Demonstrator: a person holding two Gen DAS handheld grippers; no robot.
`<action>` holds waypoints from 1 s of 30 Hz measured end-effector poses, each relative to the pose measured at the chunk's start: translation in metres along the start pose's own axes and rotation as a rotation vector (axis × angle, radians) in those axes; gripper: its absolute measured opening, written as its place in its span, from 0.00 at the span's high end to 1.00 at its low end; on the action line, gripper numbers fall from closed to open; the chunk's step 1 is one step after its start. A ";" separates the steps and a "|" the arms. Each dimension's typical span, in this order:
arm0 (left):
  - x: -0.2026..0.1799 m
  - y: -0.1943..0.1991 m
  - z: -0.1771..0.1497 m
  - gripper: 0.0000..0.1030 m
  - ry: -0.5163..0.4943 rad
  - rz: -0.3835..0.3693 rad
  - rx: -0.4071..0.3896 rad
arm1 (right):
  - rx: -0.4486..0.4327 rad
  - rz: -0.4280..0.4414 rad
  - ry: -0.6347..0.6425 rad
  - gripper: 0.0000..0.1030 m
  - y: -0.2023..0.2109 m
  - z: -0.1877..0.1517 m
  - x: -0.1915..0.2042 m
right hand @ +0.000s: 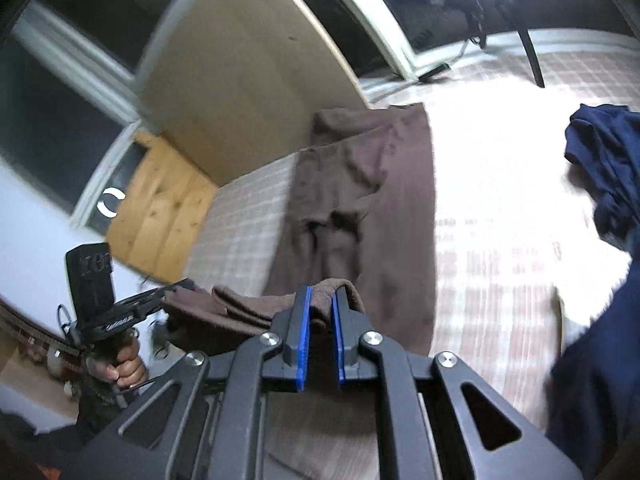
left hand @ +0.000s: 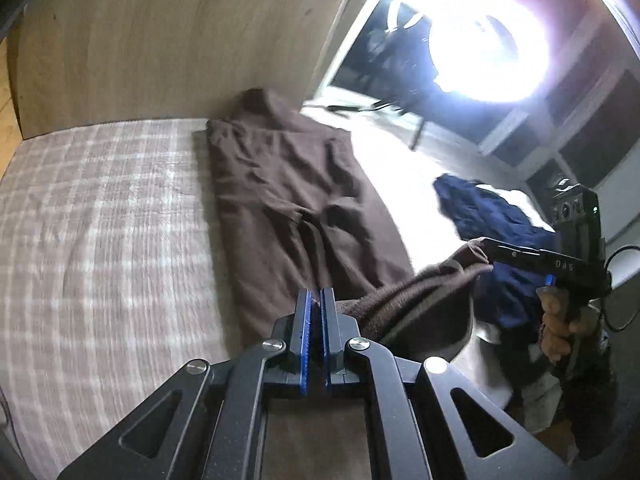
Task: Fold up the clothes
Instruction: 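Grasp the fleece hem with both grippers and fold it toward the collar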
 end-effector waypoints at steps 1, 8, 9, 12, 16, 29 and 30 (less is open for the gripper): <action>0.004 -0.011 0.003 0.96 0.006 0.017 0.008 | 0.019 -0.009 -0.012 0.90 -0.011 0.003 -0.009; 0.045 -0.079 0.019 0.94 0.076 0.125 0.104 | 0.180 -0.032 -0.074 0.86 -0.087 0.010 -0.050; 0.051 -0.086 0.021 0.88 0.096 0.134 0.121 | 0.210 -0.031 -0.089 0.85 -0.093 0.010 -0.054; 0.059 -0.080 0.039 0.68 0.163 0.091 0.118 | 0.204 -0.004 -0.145 0.73 -0.087 0.014 -0.060; 0.060 -0.049 0.049 0.60 0.111 0.069 0.053 | 0.126 -0.020 -0.113 0.56 -0.052 0.013 -0.061; 0.036 -0.060 -0.052 0.79 0.057 -0.052 0.181 | 0.210 -0.002 0.038 0.57 -0.050 -0.071 -0.015; 0.034 -0.061 -0.051 0.83 0.054 -0.063 0.177 | 0.215 0.000 0.036 0.59 -0.050 -0.074 -0.016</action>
Point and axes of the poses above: each gripper's, at about its wrist camera, not at the fingertips, and y roughly against the way its jaws point, x to its left, z to its top, the point moved 10 cm from there along -y, roughly the way its jaws point, and after that the axes turned 12 degrees about y, right-handed, at the moved point
